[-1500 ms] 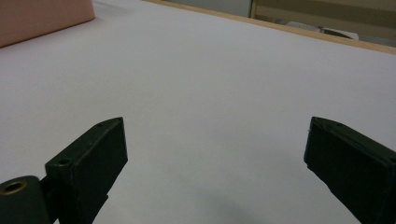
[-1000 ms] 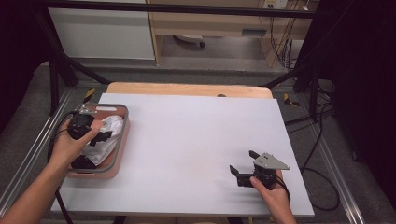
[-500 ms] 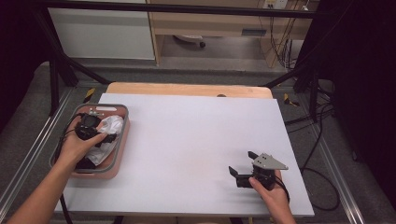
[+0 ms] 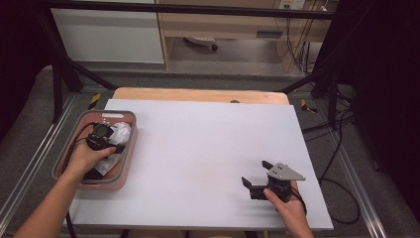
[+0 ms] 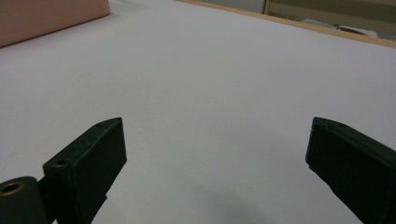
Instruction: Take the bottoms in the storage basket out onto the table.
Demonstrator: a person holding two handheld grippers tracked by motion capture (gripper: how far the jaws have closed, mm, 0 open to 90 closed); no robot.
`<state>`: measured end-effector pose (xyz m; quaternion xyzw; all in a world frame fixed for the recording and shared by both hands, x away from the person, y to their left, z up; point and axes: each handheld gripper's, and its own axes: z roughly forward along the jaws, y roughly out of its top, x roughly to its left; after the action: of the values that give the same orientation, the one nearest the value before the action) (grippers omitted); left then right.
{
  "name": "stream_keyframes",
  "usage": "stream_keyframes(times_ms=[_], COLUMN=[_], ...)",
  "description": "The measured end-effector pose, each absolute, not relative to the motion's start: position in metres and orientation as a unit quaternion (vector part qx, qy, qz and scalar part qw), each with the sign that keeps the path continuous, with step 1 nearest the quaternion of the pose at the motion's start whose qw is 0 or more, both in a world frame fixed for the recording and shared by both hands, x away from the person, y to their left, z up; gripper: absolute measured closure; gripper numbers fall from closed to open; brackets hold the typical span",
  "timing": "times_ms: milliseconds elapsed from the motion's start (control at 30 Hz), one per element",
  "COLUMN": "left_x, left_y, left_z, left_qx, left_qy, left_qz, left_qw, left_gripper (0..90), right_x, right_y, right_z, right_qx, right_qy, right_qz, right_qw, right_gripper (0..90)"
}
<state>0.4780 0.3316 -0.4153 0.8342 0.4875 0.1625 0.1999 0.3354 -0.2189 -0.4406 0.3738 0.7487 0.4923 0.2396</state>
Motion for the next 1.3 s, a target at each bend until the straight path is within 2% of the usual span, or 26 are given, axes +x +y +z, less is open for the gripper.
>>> stream_keyframes(times_ms=[100, 200, 400, 667, 867, 1300], left_x=[0.476, 0.473, 0.469, 0.464, 0.459, 0.447], left_y=[0.333, 0.337, 0.345, 0.348, 0.346, 0.332], left_z=[-0.411, -0.405, -0.389, -0.363, -0.341, -0.299], left_qx=[0.833, 0.827, 0.796, 0.77, 0.749, 0.737], left_qy=[0.483, 0.485, 0.497, 0.495, 0.488, 0.463], left_qz=[0.17, 0.181, 0.227, 0.258, 0.275, 0.281], left_qw=[0.21, 0.221, 0.261, 0.309, 0.354, 0.404], left_gripper=[68.9, 74.1, 75.7, 76.3, 76.5, 76.6], right_x=[0.337, 0.337, 0.336, 0.337, 0.336, 0.337], right_y=[-0.219, -0.218, -0.219, -0.219, -0.22, -0.22], right_z=[-0.441, -0.441, -0.441, -0.442, -0.442, -0.441], right_qx=[0.374, 0.375, 0.375, 0.378, 0.381, 0.381], right_qy=[0.748, 0.749, 0.747, 0.747, 0.745, 0.742], right_qz=[0.493, 0.492, 0.494, 0.49, 0.489, 0.491], right_qw=[0.239, 0.238, 0.24, 0.243, 0.245, 0.251], right_gripper=[5.3, 5.3, 5.1, 4.9, 4.9, 4.4])
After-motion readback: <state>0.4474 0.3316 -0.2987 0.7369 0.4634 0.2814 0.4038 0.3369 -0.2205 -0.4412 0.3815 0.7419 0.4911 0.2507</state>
